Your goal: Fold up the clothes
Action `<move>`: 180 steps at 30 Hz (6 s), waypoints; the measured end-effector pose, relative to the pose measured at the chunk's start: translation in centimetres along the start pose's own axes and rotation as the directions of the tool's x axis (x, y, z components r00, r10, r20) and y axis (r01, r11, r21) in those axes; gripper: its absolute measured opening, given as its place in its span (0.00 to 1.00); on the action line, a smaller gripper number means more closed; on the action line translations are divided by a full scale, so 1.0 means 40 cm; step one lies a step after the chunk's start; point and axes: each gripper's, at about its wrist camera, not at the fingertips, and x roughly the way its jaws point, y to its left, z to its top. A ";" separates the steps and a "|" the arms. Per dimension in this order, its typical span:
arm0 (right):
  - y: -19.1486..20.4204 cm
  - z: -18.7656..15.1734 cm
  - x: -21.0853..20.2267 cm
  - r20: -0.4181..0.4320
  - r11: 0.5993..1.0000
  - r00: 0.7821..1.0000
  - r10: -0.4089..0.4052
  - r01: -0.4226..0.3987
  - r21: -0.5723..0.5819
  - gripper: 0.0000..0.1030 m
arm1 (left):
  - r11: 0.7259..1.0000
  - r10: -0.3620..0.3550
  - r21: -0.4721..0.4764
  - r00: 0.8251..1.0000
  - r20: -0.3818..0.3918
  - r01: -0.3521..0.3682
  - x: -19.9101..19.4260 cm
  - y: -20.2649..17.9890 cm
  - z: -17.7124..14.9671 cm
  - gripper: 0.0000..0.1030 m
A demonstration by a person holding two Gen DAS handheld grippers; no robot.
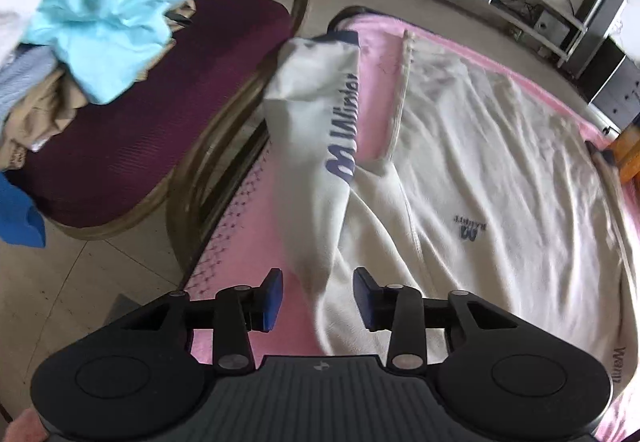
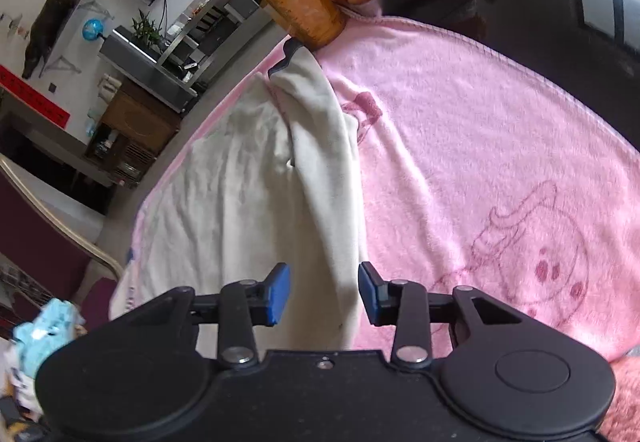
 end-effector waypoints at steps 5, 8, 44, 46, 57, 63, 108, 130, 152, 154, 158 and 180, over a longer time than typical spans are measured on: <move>-0.001 0.001 0.002 0.044 0.999 0.998 -0.045 0.046 -0.009 0.35 | 0.999 0.040 0.024 0.999 0.002 -0.040 0.039 -0.018 -0.010 0.26; -0.003 0.007 0.011 0.057 0.998 0.996 -0.063 0.064 -0.008 0.35 | 0.999 0.036 0.013 0.999 -0.012 -0.035 0.056 -0.016 -0.015 0.16; 0.115 -0.174 -0.054 -0.106 0.951 0.994 0.020 -0.052 -0.305 0.33 | 0.950 -0.094 0.294 0.995 -0.044 0.103 -0.114 -0.185 -0.275 0.29; 0.145 -0.217 -0.036 -0.159 0.920 0.987 0.016 -0.077 -0.384 0.33 | 0.919 -0.085 0.386 0.996 -0.015 0.085 -0.115 -0.237 -0.297 0.29; 0.224 -0.299 0.042 -0.160 0.766 0.984 -0.082 -0.040 -0.642 0.33 | 0.871 -0.027 0.490 1.000 0.008 0.020 -0.051 -0.322 -0.315 0.27; 0.235 -0.312 0.041 -0.101 0.748 0.986 -0.133 0.033 -0.663 0.12 | 0.887 -0.026 0.461 1.000 0.005 0.021 -0.066 -0.309 -0.303 0.01; 0.321 0.205 -0.158 0.188 0.958 0.972 0.139 -0.083 -0.276 0.60 | 0.916 -0.127 0.401 0.963 0.236 0.022 -0.207 -0.375 0.104 0.28; 0.058 0.563 0.548 0.090 0.999 0.996 -0.002 0.007 -0.053 0.32 | 0.903 -0.125 0.418 0.992 0.032 0.101 0.194 -0.417 0.135 0.32; 0.021 0.624 -0.172 0.517 0.993 0.856 -0.009 0.068 -0.095 0.05 | 0.857 -0.296 0.472 0.947 0.127 0.205 -0.081 -0.545 0.022 0.32; -0.046 0.644 -0.198 0.516 0.995 0.855 -0.048 0.089 -0.054 0.05 | 0.852 -0.308 0.473 0.946 0.105 0.225 -0.087 -0.577 -0.004 0.32; -0.167 0.654 -0.170 0.466 0.993 0.877 -0.111 0.114 0.023 0.05 | 0.825 -0.302 0.509 0.953 0.029 0.246 -0.061 -0.644 -0.065 0.32; -0.427 0.621 -0.120 0.267 0.932 0.895 -0.358 0.328 0.152 0.23 | 0.751 -0.278 0.574 0.945 -0.174 0.327 -0.015 -0.741 -0.196 0.32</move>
